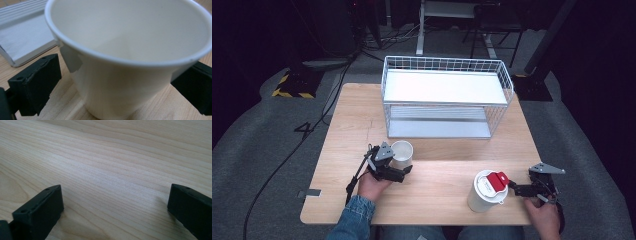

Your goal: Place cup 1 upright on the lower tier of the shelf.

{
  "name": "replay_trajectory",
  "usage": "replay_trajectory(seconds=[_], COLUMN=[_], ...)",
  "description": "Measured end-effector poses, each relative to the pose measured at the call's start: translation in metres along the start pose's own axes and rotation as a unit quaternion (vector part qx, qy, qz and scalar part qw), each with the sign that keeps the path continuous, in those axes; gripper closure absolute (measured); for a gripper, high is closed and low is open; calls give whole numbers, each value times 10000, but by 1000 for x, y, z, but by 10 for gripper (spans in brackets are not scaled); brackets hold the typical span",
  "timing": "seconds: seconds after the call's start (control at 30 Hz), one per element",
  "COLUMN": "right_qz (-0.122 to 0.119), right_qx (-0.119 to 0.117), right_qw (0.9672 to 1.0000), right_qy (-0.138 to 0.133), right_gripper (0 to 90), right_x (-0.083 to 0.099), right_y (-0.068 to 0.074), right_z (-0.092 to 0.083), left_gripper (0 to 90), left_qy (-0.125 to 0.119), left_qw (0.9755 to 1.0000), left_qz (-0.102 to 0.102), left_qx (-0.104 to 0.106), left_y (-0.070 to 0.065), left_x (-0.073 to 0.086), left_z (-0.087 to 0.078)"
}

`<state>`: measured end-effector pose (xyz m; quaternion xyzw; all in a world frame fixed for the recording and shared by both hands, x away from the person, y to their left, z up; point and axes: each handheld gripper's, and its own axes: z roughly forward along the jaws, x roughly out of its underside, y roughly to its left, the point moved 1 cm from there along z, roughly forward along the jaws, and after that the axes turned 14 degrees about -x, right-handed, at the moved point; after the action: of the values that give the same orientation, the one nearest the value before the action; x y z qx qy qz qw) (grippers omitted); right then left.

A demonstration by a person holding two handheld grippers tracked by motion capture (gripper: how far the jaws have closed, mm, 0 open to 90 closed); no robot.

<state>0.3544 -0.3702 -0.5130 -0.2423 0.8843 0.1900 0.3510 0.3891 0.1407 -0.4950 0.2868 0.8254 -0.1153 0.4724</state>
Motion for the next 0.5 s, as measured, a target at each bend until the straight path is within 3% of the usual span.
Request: replay_trajectory(seconds=[0.23,0.3,0.5], right_qz=[0,0,-1], right_qx=[0,1,2], right_qw=[10000,10000,10000], right_qy=[0,0,1], right_gripper=[3,4,4], right_x=[0,0,0], right_y=[0,0,0], right_z=[0,0,0], left_gripper=[32,131,217], left_qy=[157,137,51], left_qw=[9998,9998,9999], left_qz=[-117,-29,80], left_qx=[96,104,114], left_y=[1,1,0], left_x=[2,2,1], left_z=[3,2,1])
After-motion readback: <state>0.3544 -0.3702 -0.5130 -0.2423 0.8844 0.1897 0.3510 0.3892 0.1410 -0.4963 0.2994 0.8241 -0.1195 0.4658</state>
